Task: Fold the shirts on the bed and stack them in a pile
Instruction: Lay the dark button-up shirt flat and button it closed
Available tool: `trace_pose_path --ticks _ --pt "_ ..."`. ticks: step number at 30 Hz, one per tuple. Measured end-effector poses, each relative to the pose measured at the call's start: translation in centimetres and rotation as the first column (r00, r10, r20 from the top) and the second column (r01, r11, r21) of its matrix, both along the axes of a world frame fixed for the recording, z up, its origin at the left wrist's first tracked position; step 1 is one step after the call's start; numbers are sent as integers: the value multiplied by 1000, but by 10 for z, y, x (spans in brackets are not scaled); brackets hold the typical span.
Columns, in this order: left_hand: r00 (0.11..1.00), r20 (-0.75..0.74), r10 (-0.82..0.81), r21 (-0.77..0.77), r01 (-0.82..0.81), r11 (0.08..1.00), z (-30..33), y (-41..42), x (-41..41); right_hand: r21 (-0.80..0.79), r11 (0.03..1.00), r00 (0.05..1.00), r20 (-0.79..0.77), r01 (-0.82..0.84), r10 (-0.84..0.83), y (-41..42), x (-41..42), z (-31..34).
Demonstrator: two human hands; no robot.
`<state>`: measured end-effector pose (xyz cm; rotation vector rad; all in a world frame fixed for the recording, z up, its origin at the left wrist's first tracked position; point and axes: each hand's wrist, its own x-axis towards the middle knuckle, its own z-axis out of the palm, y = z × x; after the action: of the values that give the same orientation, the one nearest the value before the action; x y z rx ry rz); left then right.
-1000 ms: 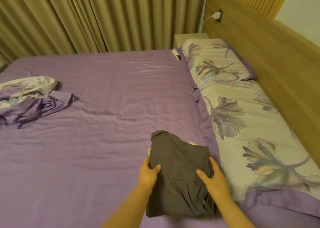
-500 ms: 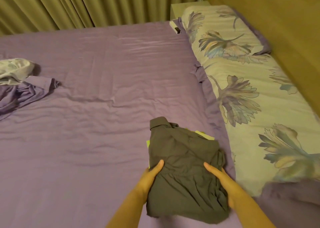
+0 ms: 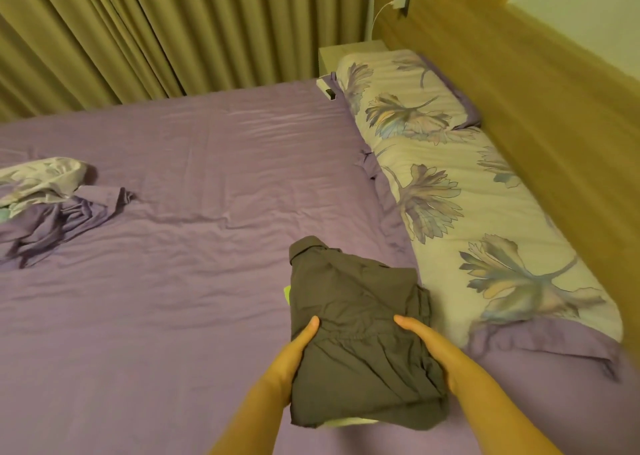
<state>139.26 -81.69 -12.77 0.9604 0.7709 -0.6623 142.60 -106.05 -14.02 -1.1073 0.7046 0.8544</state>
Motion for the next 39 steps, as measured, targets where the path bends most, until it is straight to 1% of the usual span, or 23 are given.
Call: trace_pose_path --ticks 5,11,14,17,19,22,25,29,33,39 --pt "999 45 -21 -8 21 1000 49 -23 -36 -40 999 998 66 -19 22 -24 -33 52" --pt "988 106 -114 13 114 993 103 -74 -78 -67 998 990 139 21 -11 -78 -89 108" --pt "976 135 -168 15 168 986 116 -107 -100 -96 994 987 153 56 -41 -114 -119 127" --pt "967 128 -219 14 219 976 119 -139 -121 -116 991 986 159 65 -46 -147 -150 138" --pt "960 128 -249 8 251 968 119 -161 -134 -112 988 983 164 104 -84 -169 -168 140" --pt "952 109 -287 -14 290 957 113 -190 -152 -131 975 975 157 180 -159 -200 -192 134" --pt "944 90 -316 -22 319 947 98 -215 -169 -157 977 986 104 147 -132 -224 -221 120" --pt "930 66 -362 -3 363 932 60 -242 -188 -158 976 987 90 147 -134 -254 -248 93" --pt "913 64 -403 12 403 915 16 -263 -203 -161 971 983 89 176 -164 -281 -264 51" --pt "899 20 -438 61 436 898 -49 -286 -207 -218 951 975 77 220 -208 -303 -284 -21"
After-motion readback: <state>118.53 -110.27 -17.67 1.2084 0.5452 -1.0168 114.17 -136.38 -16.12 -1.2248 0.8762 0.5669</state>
